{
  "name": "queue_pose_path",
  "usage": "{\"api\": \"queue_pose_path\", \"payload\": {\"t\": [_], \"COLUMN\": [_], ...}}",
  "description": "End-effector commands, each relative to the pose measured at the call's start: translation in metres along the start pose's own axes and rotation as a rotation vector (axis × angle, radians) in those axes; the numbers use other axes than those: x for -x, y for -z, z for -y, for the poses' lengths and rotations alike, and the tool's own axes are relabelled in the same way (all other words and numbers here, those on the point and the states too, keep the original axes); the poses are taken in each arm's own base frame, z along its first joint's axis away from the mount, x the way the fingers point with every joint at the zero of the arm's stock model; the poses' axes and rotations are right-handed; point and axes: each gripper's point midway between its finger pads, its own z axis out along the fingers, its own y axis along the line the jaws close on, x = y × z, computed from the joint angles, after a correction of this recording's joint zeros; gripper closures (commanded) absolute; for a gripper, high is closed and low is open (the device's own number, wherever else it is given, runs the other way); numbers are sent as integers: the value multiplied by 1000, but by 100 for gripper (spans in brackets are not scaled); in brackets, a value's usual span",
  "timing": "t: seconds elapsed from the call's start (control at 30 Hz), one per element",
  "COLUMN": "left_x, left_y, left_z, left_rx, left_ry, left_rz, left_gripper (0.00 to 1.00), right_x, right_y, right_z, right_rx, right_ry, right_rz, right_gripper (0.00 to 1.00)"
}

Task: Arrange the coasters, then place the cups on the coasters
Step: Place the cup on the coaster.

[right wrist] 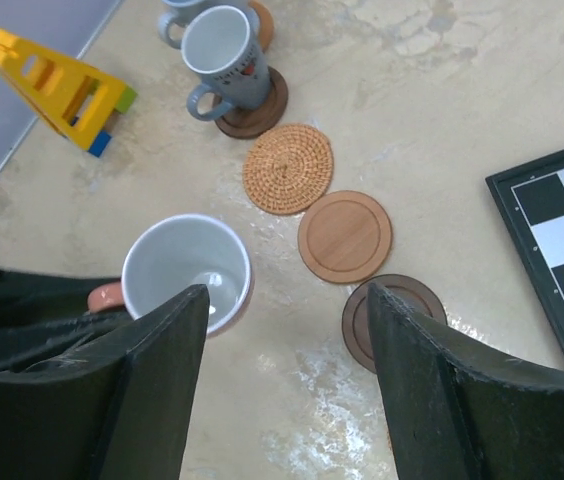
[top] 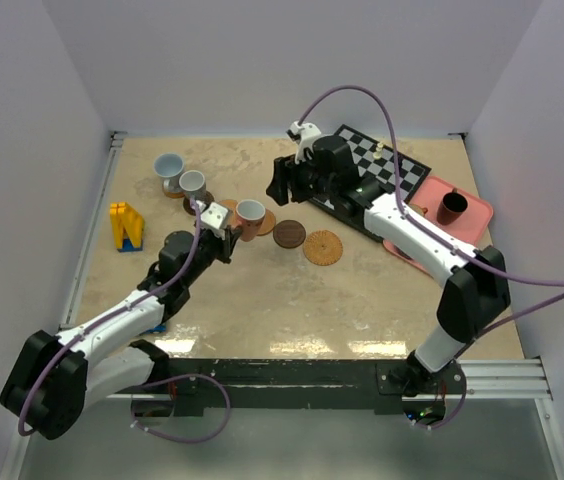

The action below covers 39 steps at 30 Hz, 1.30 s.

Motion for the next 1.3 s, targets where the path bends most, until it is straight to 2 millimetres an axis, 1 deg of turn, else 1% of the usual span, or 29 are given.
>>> {"api": "queue_pose_path", "payload": {"t": [0.0,0.07,0.13,0.27,0.33,0.5,0.57,0.6,0.67,0.83,0.87,0.9,0.93,1.0,1.03,1.07,1.1,1.13,1.17,1.23,1.27], "left_x": [53,50,48,45,43,40,40,37,36,33,33,31,31,27,25,24,24,25,28,37,45], "left_y": [6,8,10,15,16,18,17,16,15,12,11,10,9,5,1,-2,-4,-5,-4,0,4], "left_z": [-9,-7,-8,-12,-12,-11,-10,-10,-9,-4,-3,-2,-1,2,3,5,6,8,10,16,21], "left_rx": [110,114,135,174,182,191,190,190,191,178,174,170,164,150,147,143,136,131,125,92,66], "left_ry": [-11,-19,-18,-16,-16,-27,-36,-37,-65,-99,-101,-101,-99,-87,-78,-71,-47,-32,-17,0,3], "left_rz": [244,256,265,284,284,295,293,287,283,272,271,263,261,228,199,170,147,127,122,115,120], "left_gripper": [100,100,100,100,100,100,100,100,100,100,100,100,100,100,91,72,45,7,0,0,0], "right_x": [25,16,5,-15,-20,-29,-33,-33,-36,-41,-40,-39,-36,-30,-22,-14,-6,1,9,24,32], "right_y": [-6,-15,-25,-43,-49,-64,-68,-70,-74,-80,-81,-81,-82,-82,-81,-80,-77,-75,-73,-69,-68], "right_z": [-16,-23,-25,-22,-24,-31,-36,-38,-41,-47,-48,-47,-47,-42,-41,-37,-33,-30,-27,-17,-14], "right_rx": [-11,9,11,-21,-14,-4,12,21,40,73,74,70,65,41,23,-8,-35,-56,-76,-139,-158], "right_ry": [-11,-9,-13,-11,-12,-4,-5,-11,-19,-28,-27,-27,-26,-23,-20,-18,-14,-11,-3,35,60], "right_rz": [45,18,-11,-71,-88,-124,-134,-132,-139,-156,-154,-149,-140,-116,-90,-61,-35,-11,16,62,78], "right_gripper": [34,35,39,42,45,49,53,57,67,85,89,97,100,100,100,100,100,100,100,100,100]}}
